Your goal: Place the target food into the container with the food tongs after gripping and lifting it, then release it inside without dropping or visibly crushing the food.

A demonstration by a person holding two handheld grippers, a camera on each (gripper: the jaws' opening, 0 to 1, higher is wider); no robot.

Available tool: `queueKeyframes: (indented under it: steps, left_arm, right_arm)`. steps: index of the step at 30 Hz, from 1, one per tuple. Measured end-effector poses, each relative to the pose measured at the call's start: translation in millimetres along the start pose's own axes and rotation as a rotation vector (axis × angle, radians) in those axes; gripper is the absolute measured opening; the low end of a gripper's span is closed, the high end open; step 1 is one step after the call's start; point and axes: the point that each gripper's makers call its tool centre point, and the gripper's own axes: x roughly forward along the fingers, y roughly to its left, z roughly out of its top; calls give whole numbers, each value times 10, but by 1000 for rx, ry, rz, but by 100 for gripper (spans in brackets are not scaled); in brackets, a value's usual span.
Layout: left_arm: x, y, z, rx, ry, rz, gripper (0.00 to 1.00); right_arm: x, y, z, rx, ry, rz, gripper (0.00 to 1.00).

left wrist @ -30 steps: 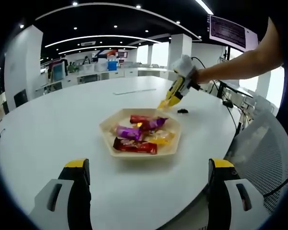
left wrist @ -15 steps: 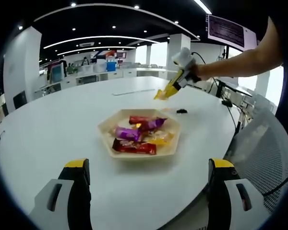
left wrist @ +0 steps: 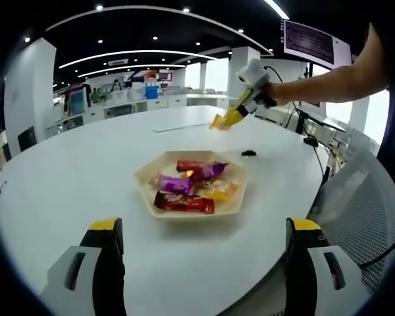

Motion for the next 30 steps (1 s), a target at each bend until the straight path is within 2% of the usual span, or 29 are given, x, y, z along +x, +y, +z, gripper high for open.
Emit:
queueKeyframes:
  steps: [12,30]
  left_arm:
    - [-3,3,11,-1,-6,1,100]
    - [-12,15,40,-4,-23,9,100]
  right_arm:
    - [55,282,351,-21,-47,24,24]
    - [338,822,940,-64,-99,86,24]
